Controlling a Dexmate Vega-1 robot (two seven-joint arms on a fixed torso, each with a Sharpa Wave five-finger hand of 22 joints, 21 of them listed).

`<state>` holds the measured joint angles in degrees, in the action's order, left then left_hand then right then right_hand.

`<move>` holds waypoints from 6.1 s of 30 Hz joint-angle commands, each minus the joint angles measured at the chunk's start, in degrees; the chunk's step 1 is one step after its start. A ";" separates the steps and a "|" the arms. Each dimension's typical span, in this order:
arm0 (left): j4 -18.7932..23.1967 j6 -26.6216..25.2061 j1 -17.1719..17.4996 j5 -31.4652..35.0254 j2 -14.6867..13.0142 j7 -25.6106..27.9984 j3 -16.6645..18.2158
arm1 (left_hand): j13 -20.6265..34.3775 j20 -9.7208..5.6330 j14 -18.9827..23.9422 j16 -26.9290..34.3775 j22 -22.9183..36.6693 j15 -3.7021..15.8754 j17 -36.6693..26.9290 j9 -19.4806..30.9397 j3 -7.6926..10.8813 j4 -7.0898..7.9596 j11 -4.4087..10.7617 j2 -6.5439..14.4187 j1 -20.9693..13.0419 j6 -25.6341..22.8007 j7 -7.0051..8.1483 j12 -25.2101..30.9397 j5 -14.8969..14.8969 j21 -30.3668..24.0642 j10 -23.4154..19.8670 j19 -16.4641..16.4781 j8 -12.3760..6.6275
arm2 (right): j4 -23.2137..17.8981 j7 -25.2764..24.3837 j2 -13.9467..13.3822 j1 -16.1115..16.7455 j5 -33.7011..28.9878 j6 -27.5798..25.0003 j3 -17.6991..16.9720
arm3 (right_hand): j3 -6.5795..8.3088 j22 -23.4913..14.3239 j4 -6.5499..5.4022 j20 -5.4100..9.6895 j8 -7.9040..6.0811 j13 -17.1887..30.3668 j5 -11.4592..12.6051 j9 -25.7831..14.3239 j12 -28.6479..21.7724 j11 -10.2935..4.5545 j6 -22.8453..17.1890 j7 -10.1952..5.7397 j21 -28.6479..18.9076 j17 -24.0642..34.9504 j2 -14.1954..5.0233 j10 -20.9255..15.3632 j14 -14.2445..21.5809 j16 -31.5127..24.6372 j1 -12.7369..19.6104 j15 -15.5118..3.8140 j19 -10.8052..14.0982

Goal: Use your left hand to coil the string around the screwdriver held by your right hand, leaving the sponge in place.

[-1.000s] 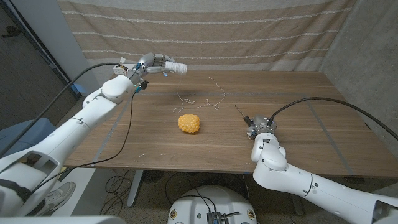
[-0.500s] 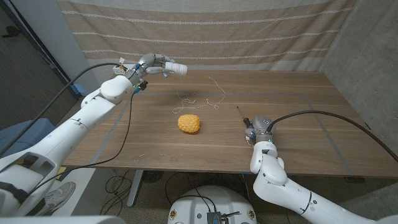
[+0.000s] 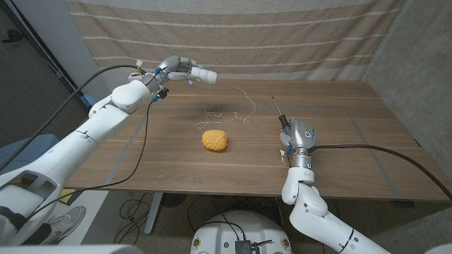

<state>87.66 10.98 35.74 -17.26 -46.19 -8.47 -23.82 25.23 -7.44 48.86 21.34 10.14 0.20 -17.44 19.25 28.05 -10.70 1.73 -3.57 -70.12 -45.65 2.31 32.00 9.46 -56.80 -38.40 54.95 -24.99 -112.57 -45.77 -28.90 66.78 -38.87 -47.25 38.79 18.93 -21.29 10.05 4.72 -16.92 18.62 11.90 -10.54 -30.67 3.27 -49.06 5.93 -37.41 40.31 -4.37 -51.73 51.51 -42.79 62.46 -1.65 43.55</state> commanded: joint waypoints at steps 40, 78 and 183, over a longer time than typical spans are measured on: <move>9.90 -1.44 -0.19 -13.73 -0.84 -12.51 2.42 | 10.93 -4.12 16.47 -0.08 -0.05 12.68 -1.32 0.62 0.78 1.35 -1.11 9.75 -9.36 -6.92 -7.00 1.97 0.42 -0.83 -5.02 -1.57 0.42 | 12.11 -4.67 -11.14 -14.30 -9.84 32.91 4.59 | -0.57 -0.66 -2.19 7.01 1.49 2.07 2.66 -0.71 -0.29 -9.54 -14.91 -12.91 -3.03 0.96 -1.64 -7.03 5.46 3.94 3.90 -11.33 -3.68; 6.06 -7.86 -5.62 -6.85 5.06 -3.72 -2.65 | 11.22 -4.00 16.63 -0.78 -0.09 12.63 -0.83 0.73 0.67 1.37 -1.03 9.75 -9.35 -7.27 -6.94 1.15 0.43 -1.37 -5.45 -1.86 0.73 | 15.42 -12.49 -10.54 -16.55 -14.07 52.05 4.42 | -2.07 -0.54 -2.81 6.99 2.47 2.48 4.32 -0.87 0.72 -10.18 -15.09 -13.76 -5.02 1.24 -1.78 -7.04 5.83 6.39 4.09 -11.41 -5.14; 6.95 -4.63 -5.40 -6.92 0.42 -5.54 2.17 | 12.62 -3.95 16.82 -1.22 -0.12 12.49 -1.84 1.05 0.40 1.48 -0.84 9.74 -9.32 -7.88 -6.73 -0.90 0.48 -2.60 -6.34 -3.09 1.73 | 32.88 -18.23 3.57 -18.27 -32.97 62.11 -7.76 | -5.23 0.64 -3.32 6.96 3.79 4.20 6.72 -1.11 2.46 -10.54 -15.93 -14.36 -9.03 2.55 -2.11 -7.57 7.06 10.41 5.29 -11.44 -8.25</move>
<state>94.54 8.49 30.52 -27.30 -45.12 -19.30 -22.27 25.23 -6.14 48.95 20.14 9.89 0.29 -19.01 20.09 27.57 -10.22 1.55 -3.59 -70.14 -46.70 2.10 30.81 9.55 -59.23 -39.00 53.64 -23.23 -79.85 -63.23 -32.16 42.42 -61.56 4.08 44.23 13.86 -20.60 6.73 3.37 -12.82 22.54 18.07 -11.32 -28.31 0.28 -52.28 4.44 -45.95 42.65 -2.86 -52.00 56.41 -32.46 63.97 -5.97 35.50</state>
